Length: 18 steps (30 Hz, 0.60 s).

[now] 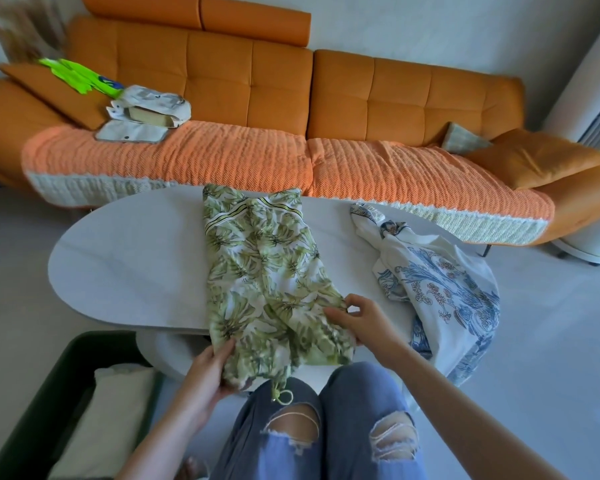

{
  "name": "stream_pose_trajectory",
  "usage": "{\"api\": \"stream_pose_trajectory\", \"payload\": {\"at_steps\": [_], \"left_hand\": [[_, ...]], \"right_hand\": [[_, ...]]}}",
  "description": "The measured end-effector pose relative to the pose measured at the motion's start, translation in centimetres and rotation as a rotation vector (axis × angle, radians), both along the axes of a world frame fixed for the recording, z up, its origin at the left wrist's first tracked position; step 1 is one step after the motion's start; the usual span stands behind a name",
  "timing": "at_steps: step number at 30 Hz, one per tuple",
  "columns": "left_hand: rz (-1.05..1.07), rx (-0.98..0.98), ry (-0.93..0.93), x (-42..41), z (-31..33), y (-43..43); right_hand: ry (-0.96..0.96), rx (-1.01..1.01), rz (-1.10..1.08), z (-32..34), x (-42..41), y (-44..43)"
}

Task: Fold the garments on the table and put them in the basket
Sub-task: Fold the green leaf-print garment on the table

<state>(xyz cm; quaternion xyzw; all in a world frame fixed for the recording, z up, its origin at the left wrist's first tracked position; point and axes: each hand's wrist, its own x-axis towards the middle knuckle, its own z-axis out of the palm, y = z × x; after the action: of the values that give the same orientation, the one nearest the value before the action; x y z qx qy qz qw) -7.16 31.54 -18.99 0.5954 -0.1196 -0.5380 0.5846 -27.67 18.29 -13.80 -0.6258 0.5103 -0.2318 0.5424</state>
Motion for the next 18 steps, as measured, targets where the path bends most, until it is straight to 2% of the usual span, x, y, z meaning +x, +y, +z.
{"api": "stream_pose_trajectory", "payload": {"at_steps": [2, 4, 5, 8, 11, 13, 16, 18], "left_hand": [[-0.05, 0.037, -0.032, -0.5, 0.7, -0.1], [-0.164, 0.055, -0.026, -0.9, 1.5, 0.2], [-0.222, 0.051, -0.052, -1.0, 1.8, 0.4], [-0.384, 0.012, -0.203, -0.6, 1.6, 1.0], [-0.365, 0.023, -0.253, -0.3, 0.8, 1.4], [-0.276, 0.028, -0.14, -0.6, 0.4, 1.2], [-0.186, 0.03, 0.176, -1.0, 1.0, 1.0], [-0.185, 0.022, 0.225, -0.9, 1.2, 0.9]], "right_hand": [[0.207, -0.108, 0.027, 0.1, 0.7, 0.6], [0.333, -0.071, 0.107, 0.2, 1.1, 1.4], [0.323, 0.019, 0.134, 0.4, 1.0, 1.6], [0.103, 0.298, 0.232, 0.9, 0.3, 1.7], [0.063, 0.309, 0.27, 0.4, -0.5, 1.6], [0.105, 0.254, 0.194, 0.0, -0.3, 1.6], [0.141, 0.118, 0.063, 0.0, 0.7, 1.6], [0.235, -0.072, 0.089, 0.4, 1.3, 1.9]]}}
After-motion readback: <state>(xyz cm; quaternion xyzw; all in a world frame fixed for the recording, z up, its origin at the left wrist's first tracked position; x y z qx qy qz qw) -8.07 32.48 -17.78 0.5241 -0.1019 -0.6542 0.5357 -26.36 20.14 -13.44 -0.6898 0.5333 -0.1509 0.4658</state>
